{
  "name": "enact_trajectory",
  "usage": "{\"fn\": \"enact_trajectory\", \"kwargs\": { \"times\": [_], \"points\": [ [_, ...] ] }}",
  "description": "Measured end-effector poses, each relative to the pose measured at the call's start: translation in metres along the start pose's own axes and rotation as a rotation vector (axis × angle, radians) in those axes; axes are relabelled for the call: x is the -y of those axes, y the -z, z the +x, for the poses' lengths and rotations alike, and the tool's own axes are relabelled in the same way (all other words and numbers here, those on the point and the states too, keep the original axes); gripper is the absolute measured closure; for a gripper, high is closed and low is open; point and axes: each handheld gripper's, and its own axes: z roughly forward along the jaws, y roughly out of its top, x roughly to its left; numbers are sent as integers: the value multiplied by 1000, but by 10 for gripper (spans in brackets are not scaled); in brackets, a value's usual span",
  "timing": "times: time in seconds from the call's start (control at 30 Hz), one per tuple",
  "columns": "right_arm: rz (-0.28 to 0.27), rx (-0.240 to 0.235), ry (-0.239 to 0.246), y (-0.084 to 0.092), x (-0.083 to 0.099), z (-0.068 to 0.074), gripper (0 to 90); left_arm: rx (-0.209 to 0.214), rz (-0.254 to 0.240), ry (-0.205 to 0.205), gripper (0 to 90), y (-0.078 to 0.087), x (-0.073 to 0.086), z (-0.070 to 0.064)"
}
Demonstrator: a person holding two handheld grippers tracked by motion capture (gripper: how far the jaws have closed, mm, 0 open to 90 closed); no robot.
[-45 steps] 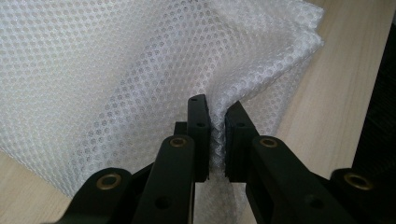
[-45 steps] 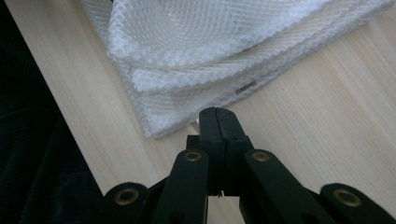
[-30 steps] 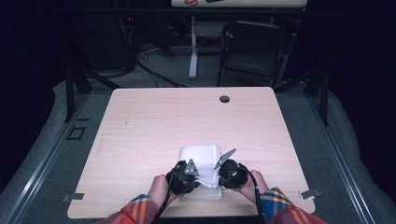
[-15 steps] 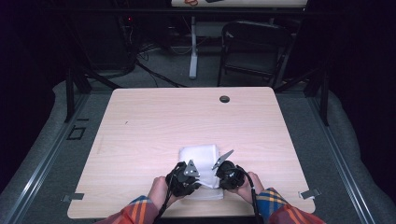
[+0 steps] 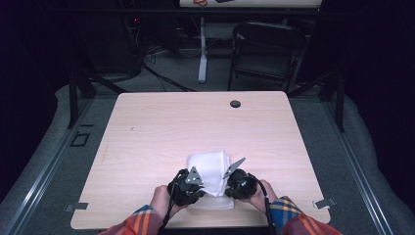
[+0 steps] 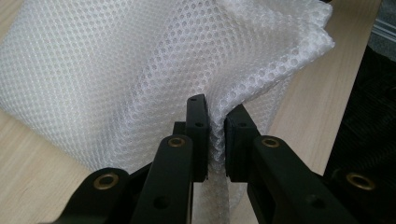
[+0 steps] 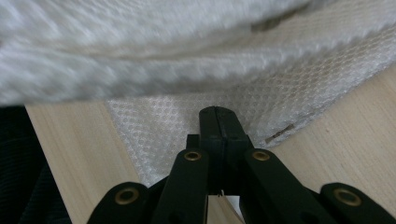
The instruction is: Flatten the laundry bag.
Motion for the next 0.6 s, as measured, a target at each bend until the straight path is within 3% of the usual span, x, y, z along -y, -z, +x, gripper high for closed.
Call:
{"fn": "enact_trajectory", "kwargs": {
  "times": [0.1, 0.13, 0.17, 0.33, 0.47, 0.6],
  "points": [
    [-13, -7, -8, -1, 1, 0, 900, -26, -36, 22, 806, 4, 2, 2],
    [9, -5, 8, 1, 0, -2, 900, -38, -44, 24, 806, 5, 2, 2],
    [-6, -18, -16, 0, 0, -1, 900, -47, -53, 25, 806, 6, 3, 2],
    [16, -17, 0, 1, 0, -3, 900, -95, -62, 35, 818, 8, 3, 2],
    [6, -14, -13, 1, 1, -4, 900, -73, -63, 63, 822, 10, 7, 7],
    [2, -14, -10, 1, 1, -4, 900, -90, -95, 80, 813, 13, 9, 10]
  ]
}}
